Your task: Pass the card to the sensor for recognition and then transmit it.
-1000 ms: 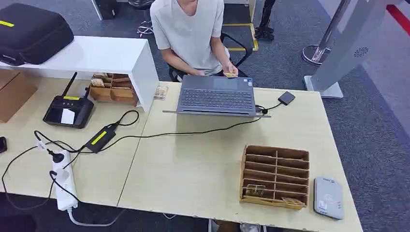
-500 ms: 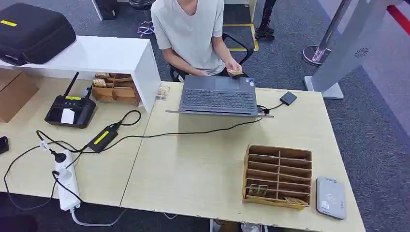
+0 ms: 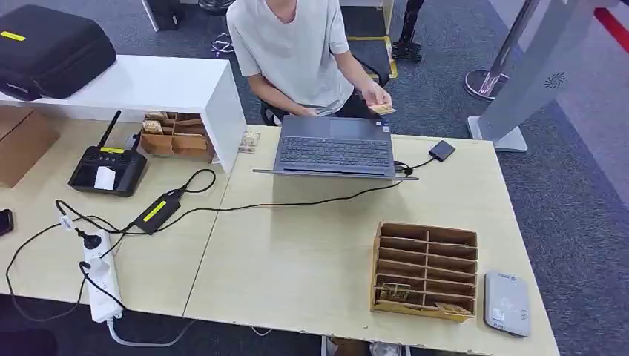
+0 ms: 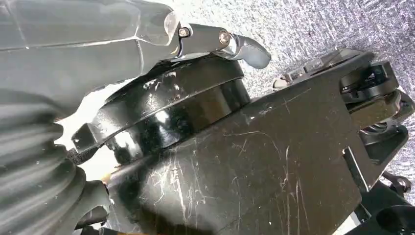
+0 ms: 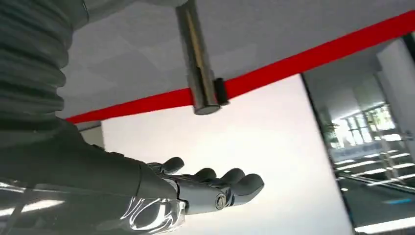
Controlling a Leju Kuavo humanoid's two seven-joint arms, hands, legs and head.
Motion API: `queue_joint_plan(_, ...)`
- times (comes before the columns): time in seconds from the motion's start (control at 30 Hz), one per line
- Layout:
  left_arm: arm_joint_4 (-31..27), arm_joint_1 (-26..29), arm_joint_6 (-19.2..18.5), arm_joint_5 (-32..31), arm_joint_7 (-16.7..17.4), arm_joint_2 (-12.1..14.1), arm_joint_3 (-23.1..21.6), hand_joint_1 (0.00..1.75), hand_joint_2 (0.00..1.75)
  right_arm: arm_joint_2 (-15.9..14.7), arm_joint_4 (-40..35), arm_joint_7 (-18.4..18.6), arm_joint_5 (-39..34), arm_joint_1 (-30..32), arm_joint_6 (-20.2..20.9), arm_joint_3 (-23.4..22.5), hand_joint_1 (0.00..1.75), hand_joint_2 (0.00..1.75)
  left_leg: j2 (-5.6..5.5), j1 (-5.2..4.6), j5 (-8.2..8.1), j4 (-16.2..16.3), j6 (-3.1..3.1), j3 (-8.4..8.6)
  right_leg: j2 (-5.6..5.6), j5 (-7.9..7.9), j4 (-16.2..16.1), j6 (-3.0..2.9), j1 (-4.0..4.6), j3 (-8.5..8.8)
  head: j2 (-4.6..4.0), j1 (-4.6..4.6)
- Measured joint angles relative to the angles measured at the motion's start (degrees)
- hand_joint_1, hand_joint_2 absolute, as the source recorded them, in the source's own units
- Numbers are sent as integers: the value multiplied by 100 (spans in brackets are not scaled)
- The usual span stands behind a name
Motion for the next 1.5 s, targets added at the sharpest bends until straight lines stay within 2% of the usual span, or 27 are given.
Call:
queue_joint_plan(0.17, 0, 0, 0, -24, 0, -2, 0, 0, 175, 92, -278, -9, -68, 116, -9, 296, 0, 175, -11, -1, 1, 0, 1, -3, -8, 0, 0, 0, -1, 0, 0, 2)
queue_joint_plan(0.3, 0, -2, 0, -52, 0, -2, 0, 0, 175, 241, -722, -177, -153, 337, -9, 578, 0, 175, -10, 0, 0, 0, 0, -4, -6, -1, 0, 0, 0, -1, 0, 0)
queue_joint_plan(0.5, 0, -2, 0, -77, 0, -9, 0, 0, 175, 890, -2207, -184, -206, 934, -13, 1269, 0, 175, -17, 3, 0, -3, -1, -4, -12, -11, 5, -13, 2, -1, 0, 0)
queue_joint_plan(0.63, 0, -3, -2, -101, 0, -9, 0, 0, 175, 1279, -3286, -195, -144, 1414, -199, 1844, 0, 175, -19, 8, 2, -3, -5, -4, -15, -12, 5, -15, 6, -2, 0, 0)
queue_joint_plan(0.73, 0, -5, -7, -157, 0, -7, 0, 0, 175, 1460, -3942, -162, -44, 1756, -343, 2255, 0, 175, -22, 9, 3, -5, -6, -6, -20, -15, 6, -16, 7, -2, 0, 2)
queue_joint_plan(0.8, 0, -11, -22, -206, 4, -7, 0, 0, 175, 1537, -4316, -2, 92, 1995, -508, 2607, 0, 175, -22, 9, 2, -5, -6, -7, -19, -15, 6, -16, 7, -1, 0, 2)
queue_joint_plan(0.93, 0, -13, -33, -249, 7, -7, 0, 0, 175, 1618, -4748, 177, 223, 2246, -630, 3173, 0, 175, -21, 8, 2, -5, -6, -6, -18, -15, 5, -16, 6, -2, 0, 0)
queue_joint_plan(1.17, 0, -14, -46, -297, 7, 0, 0, 0, 175, 1644, -5017, 309, 284, 2411, -781, 3566, 0, 175, -20, 7, 2, -4, -5, -7, -18, -14, 4, -16, 5, 1, 0, 2)
queue_joint_plan(1.27, 0, -20, -52, -363, 7, 0, 0, 0, 175, 1605, -5104, 819, 582, 2483, -1030, 4058, 0, 175, -19, 8, 2, -4, -6, -4, -16, -14, 5, -16, 6, 0, 0, 0)
queue_joint_plan(1.37, 0, -20, -50, -396, 7, 0, 0, 0, 175, 1542, -5124, 1024, 699, 2496, -1117, 4334, 0, 175, -23, 9, 3, -5, -7, -8, -21, -14, 5, -16, 7, 2, 0, 0)
queue_joint_plan(1.43, 0, -24, -48, -446, 2, 2, -2, 0, 175, 1401, -5124, 1321, 872, 2492, -1222, 4675, 0, 175, -19, 10, 4, -5, -7, -5, -15, -14, 6, -17, 8, 1, 0, 2)
queue_joint_plan(1.5, 0, -29, -48, -476, 2, 2, -2, 0, 175, 1305, -5124, 1456, 957, 2487, -1270, 5007, 0, 175, -18, 10, 4, -4, -8, -3, -14, -14, 6, -17, 8, 1, 0, 2)
